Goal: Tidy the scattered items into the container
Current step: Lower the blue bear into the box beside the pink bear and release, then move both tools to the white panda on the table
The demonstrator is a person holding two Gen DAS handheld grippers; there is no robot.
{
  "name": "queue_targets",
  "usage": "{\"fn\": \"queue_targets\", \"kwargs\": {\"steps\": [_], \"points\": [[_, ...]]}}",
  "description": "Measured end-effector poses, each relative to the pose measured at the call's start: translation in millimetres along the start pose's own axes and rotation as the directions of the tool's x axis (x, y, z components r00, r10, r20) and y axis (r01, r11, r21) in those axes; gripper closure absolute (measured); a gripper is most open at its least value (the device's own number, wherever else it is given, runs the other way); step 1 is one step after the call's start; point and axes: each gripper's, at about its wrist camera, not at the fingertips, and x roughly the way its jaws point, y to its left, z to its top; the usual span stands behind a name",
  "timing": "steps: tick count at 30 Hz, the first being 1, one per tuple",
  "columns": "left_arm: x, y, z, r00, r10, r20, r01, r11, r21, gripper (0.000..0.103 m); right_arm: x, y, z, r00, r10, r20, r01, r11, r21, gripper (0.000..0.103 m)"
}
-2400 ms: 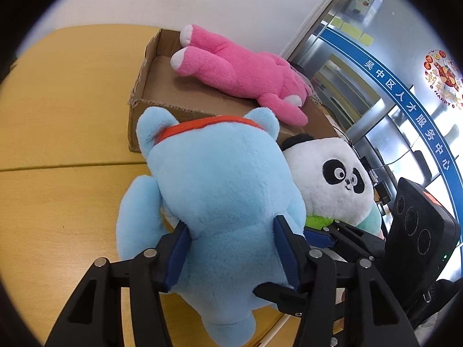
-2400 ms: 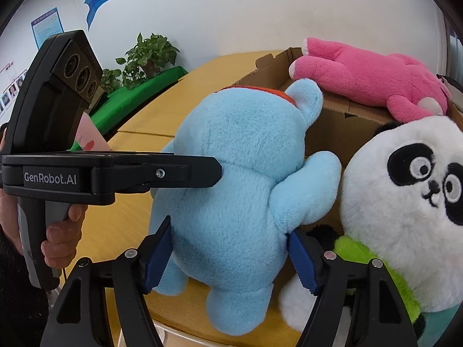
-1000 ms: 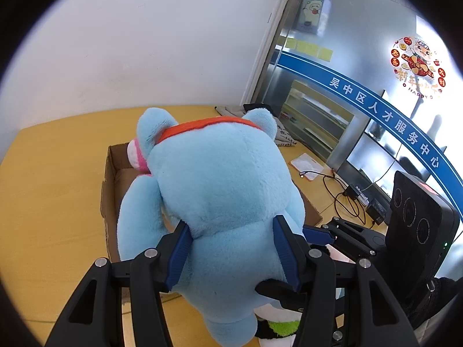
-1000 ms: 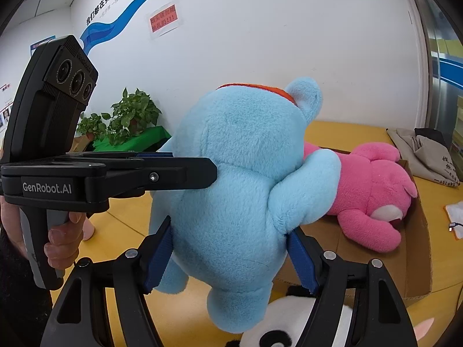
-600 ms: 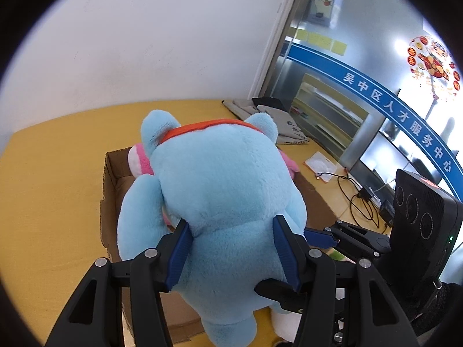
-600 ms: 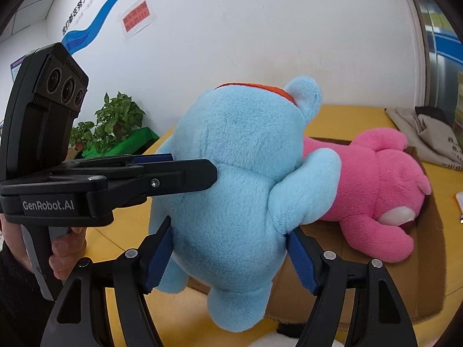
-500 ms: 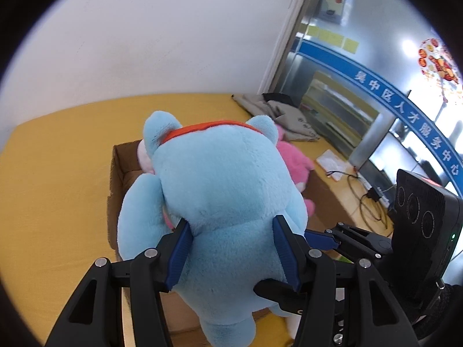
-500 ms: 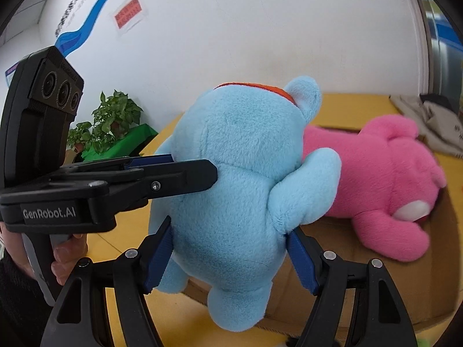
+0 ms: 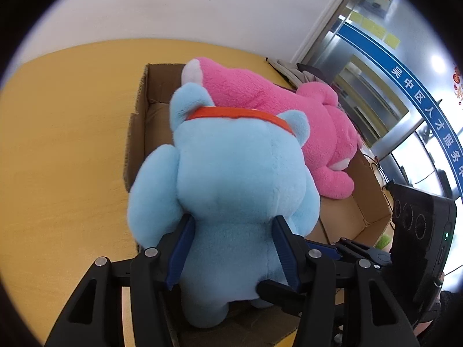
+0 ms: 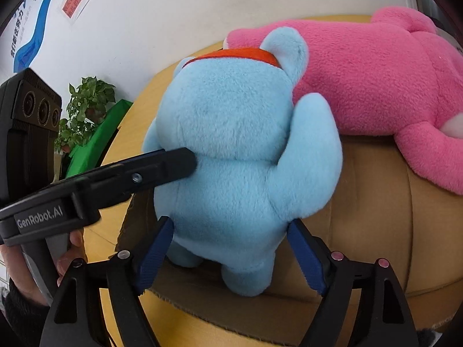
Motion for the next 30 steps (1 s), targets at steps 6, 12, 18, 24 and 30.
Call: {"fn": "queue_targets", "kwargs": {"steps": [6, 12, 18, 24, 30], "points": [[-48.7, -25.8, -15.7, 0.985, 0.093, 0.148, -0.096, 0.995, 0.012, 0.036, -88.7, -11.5, -5.4, 0.989, 0.048, 0.138, -0.044, 0.999, -0.032, 0.001], [-31.3, -26.7, -54.2, 0.993, 0.1, 0.061, -0.099, 0.995, -0.018, 0.036, -158.3, -59.0, 10.0, 0.97, -0.146, 0.194, 0.183, 0.965, -0.189, 0.0], [-25.5, -22.2, -80.1, 0.996, 0.076, 0.044, -0.074, 0.996, -0.052, 0.038, -137.2, -128.6, -4.8, 0.953, -0.302, -0.018, 0.294, 0.94, -0.172, 0.0], [-31.4, -30.3, -88.6, 0.994, 0.105, 0.035, -0.104, 0.993, -0.051, 0.038, -127.3, -162.8, -17.0, 0.952, -0.297, -0.068, 0.288, 0.951, -0.115, 0.001], [-34.6, -36.1, -93.7, 0.994, 0.11, 0.028, -0.109, 0.993, -0.051, 0.038, -131.1, -165.8, -25.7, 0.947, -0.319, -0.038, 0.311, 0.94, -0.143, 0.001]]}}
